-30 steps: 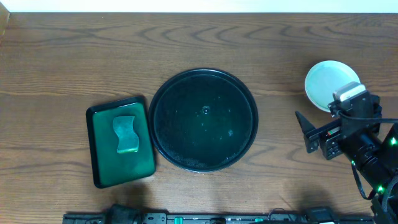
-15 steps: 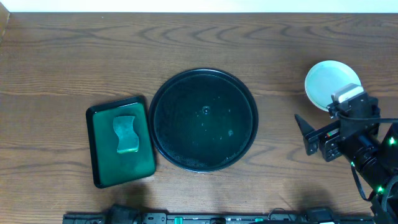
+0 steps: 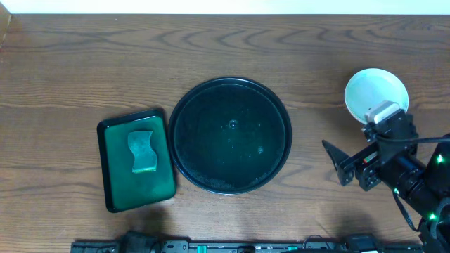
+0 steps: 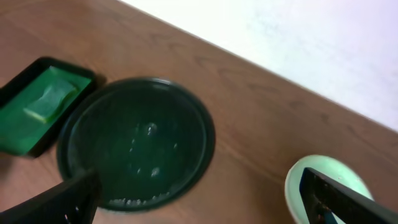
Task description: Clean dirty plates on tray and stack at the side
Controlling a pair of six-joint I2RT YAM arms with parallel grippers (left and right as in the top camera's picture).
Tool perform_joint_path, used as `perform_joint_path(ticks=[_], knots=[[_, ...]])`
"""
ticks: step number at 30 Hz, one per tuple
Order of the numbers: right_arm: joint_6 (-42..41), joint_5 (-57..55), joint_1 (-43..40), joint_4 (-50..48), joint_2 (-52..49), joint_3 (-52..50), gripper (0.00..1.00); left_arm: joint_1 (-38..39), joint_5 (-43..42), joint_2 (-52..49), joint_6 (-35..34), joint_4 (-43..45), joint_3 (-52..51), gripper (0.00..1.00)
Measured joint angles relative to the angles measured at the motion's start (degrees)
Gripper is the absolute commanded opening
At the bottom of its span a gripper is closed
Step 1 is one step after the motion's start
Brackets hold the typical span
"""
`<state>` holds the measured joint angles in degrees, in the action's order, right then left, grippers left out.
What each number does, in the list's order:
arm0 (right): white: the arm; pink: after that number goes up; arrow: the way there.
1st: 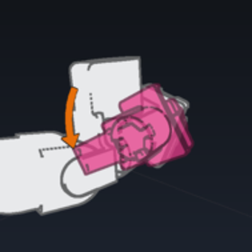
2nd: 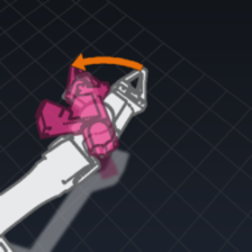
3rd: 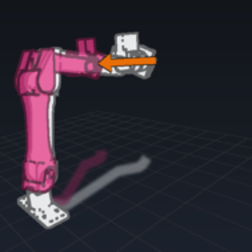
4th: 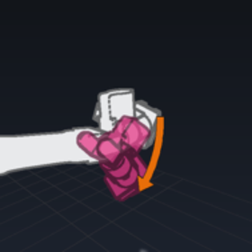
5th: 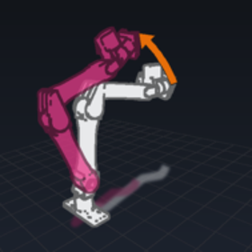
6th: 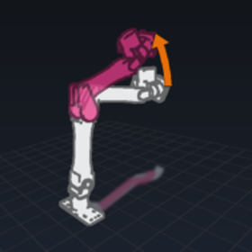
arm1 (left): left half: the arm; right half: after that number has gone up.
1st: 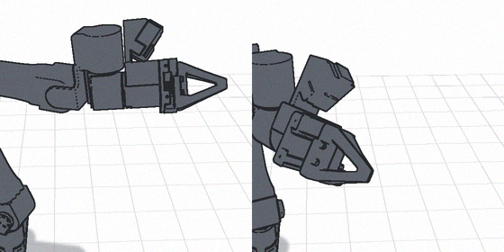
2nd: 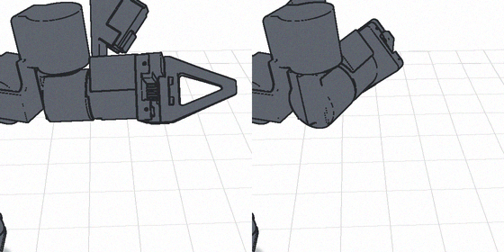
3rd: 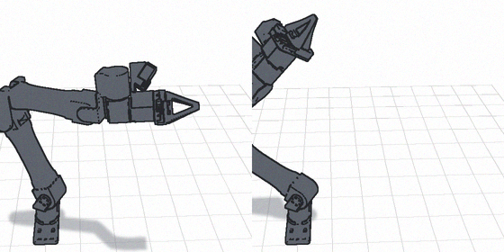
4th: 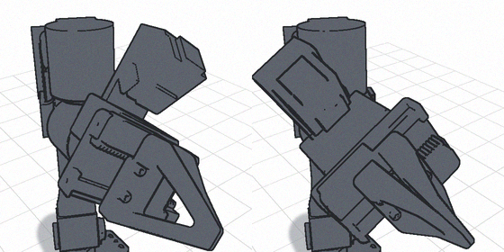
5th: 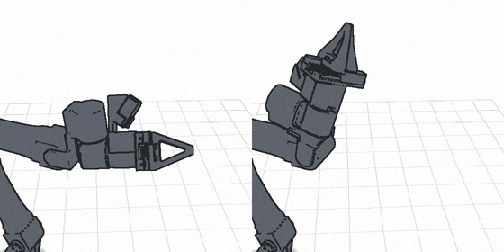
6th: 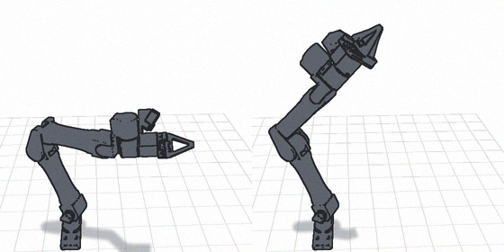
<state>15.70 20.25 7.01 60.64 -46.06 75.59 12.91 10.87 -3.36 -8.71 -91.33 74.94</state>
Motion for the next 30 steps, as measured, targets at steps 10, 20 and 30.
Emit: perform_joint_path(ticks=[10, 20, 30], knots=[[0.00, 0.35, 0.00, 8.98, 0.00, 0.00, 0.99, 0.00, 0.00, 0.00, 0.02, 0.00, 0.00, 0.83], [0.00, 1.01, 0.22, 7.23, 0.17, -0.17, 0.99, 0.00, 0.00, 0.00, 0.02, 0.00, 0.00, 0.83], [0.20, 4.07, 0.22, -20.55, 17.68, -19.56, 0.99, 0.02, 0.00, 0.00, 0.02, -0.04, -0.02, 0.83]])
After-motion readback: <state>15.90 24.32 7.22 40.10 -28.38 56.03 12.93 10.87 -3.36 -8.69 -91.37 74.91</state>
